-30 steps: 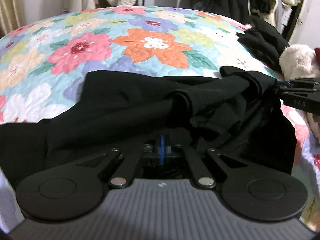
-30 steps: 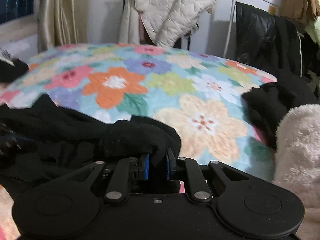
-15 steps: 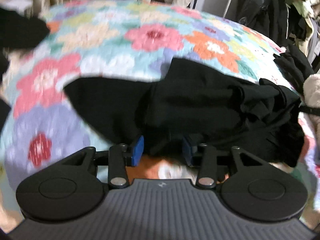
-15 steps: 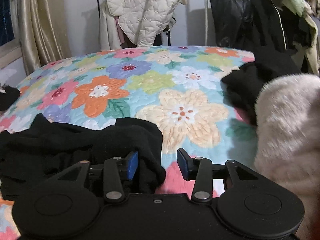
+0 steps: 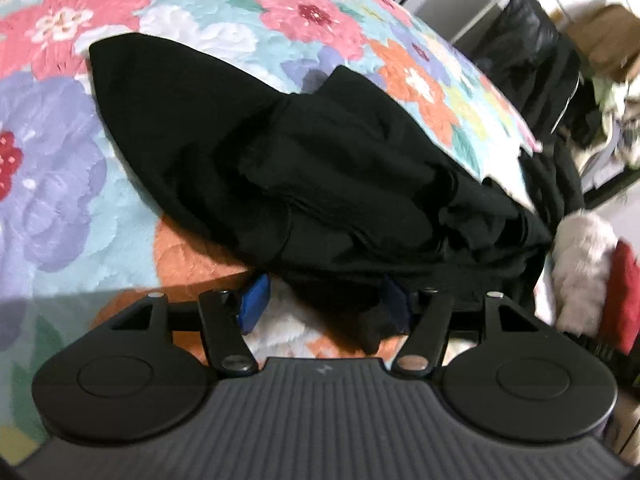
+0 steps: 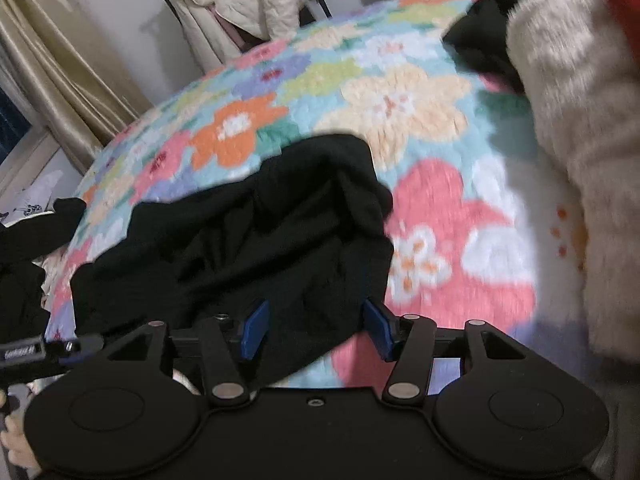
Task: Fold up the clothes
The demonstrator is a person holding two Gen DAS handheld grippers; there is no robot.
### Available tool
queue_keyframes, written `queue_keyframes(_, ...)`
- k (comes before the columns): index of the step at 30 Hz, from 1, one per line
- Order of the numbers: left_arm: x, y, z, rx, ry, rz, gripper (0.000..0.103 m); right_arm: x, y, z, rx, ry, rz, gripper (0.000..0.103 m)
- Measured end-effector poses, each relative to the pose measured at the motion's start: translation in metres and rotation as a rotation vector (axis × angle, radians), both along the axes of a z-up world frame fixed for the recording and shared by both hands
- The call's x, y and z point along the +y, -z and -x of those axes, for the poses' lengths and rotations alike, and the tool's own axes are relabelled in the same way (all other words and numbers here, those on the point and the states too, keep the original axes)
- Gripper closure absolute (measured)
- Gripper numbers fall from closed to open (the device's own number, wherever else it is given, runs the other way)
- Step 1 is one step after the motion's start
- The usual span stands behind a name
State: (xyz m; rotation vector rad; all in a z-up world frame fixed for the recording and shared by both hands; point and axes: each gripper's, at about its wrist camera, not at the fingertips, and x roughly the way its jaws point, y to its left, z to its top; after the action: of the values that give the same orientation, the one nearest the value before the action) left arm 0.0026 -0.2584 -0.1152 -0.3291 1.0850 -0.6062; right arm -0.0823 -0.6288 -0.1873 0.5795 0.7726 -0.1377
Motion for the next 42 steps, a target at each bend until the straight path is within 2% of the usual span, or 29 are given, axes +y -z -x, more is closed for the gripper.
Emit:
queue_keyframes(1,-0.003,-0.001,-0.002,-0.016,0.013,0.002,0.045,0.000,0.005,0.000,-0.019,-0.006,-0.030,0.042)
queue_keyframes(2,-0.006,-0.002,-0.003,-0.037,0.029,0.001,0.057,0.001,0.010,0.000,-0.038,-0.012,-0.061,0.039)
queue_keyframes(3,-0.010,-0.002,-0.005,-0.056,0.048,-0.006,0.083,0.001,0.015,0.000,-0.058,-0.018,-0.091,0.035)
queue_keyframes(4,-0.015,-0.001,-0.007,-0.064,0.060,-0.017,0.091,0.001,0.020,-0.001,-0.077,-0.024,-0.122,0.026)
queue_keyframes(6,-0.022,0.000,-0.009,-0.108,0.064,-0.052,0.098,0.002,0.030,-0.001,-0.116,-0.036,-0.183,0.026)
queue_keyframes(7,-0.026,-0.003,-0.007,-0.153,0.070,-0.078,0.098,0.002,0.029,-0.003,-0.125,-0.051,-0.157,0.034)
queue_keyframes(8,-0.031,-0.010,-0.004,-0.215,0.080,-0.110,0.099,0.003,0.029,-0.005,-0.133,-0.067,-0.129,0.058)
queue_keyframes(10,-0.034,-0.030,0.005,-0.328,0.092,-0.137,0.099,0.005,0.028,-0.010,-0.149,-0.098,-0.074,0.091)
queue_keyframes(12,-0.029,-0.055,0.015,-0.401,0.089,-0.117,0.099,0.007,0.028,-0.014,-0.166,-0.129,-0.018,0.091)
queue_keyframes(13,-0.022,-0.067,0.019,-0.411,0.083,-0.089,0.099,0.007,0.017,-0.009,-0.194,-0.135,-0.009,0.091)
queue_keyframes(15,-0.004,-0.090,0.027,-0.402,0.068,-0.023,0.099,0.006,-0.008,0.002,-0.259,-0.148,0.008,0.091)
queue_keyframes(17,0.013,-0.104,0.040,-0.378,0.077,-0.005,0.099,0.006,-0.041,0.019,-0.327,-0.161,0.022,0.091)
queue_keyframes(19,0.021,-0.101,0.050,-0.317,0.111,-0.047,0.099,0.008,-0.063,0.036,-0.351,-0.164,0.004,0.091)
queue_keyframes(21,0.026,-0.078,0.056,-0.191,0.172,-0.091,0.099,0.013,-0.075,0.056,-0.355,-0.165,-0.015,0.091)
queue_keyframes(23,0.028,-0.048,0.059,-0.063,0.213,-0.120,0.099,0.021,-0.062,0.066,-0.269,-0.164,-0.006,0.091)
queue_keyframes(24,0.028,-0.036,0.061,-0.022,0.221,-0.134,0.099,0.025,-0.056,0.070,-0.226,-0.164,-0.001,0.091)
queue_keyframes(25,0.027,-0.029,0.063,-0.020,0.227,-0.152,0.099,0.031,-0.038,0.071,-0.137,-0.176,0.020,0.091)
queue_keyframes(27,0.025,-0.023,0.067,-0.039,0.240,-0.181,0.099,0.045,-0.013,0.069,0.007,-0.204,0.079,0.091)
queue_keyframes(31,0.030,-0.045,0.064,-0.100,0.234,-0.173,0.096,0.070,-0.005,0.062,0.142,-0.261,0.286,0.088)
queue_keyframes(33,0.039,-0.061,0.065,-0.167,0.223,-0.184,0.089,0.067,-0.020,0.065,0.141,-0.240,0.343,0.086)
queue_keyframes(34,0.044,-0.069,0.065,-0.206,0.214,-0.192,0.085,0.065,-0.028,0.067,0.140,-0.228,0.372,0.081)
queue_keyframes(36,0.054,-0.083,0.065,-0.282,0.189,-0.199,0.068,0.063,-0.043,0.076,0.107,-0.193,0.429,0.069)
queue_keyframes(37,0.057,-0.087,0.063,-0.308,0.181,-0.190,0.066,0.062,-0.053,0.080,0.076,-0.179,0.458,0.064)
queue_keyframes(39,0.060,-0.090,0.058,-0.335,0.175,-0.179,0.062,0.061,-0.068,0.082,0.019,-0.188,0.479,0.063)
queue_keyframes(42,0.053,-0.084,0.043,-0.337,0.202,-0.170,0.062,0.067,-0.082,0.066,-0.099,-0.288,0.459,0.063)
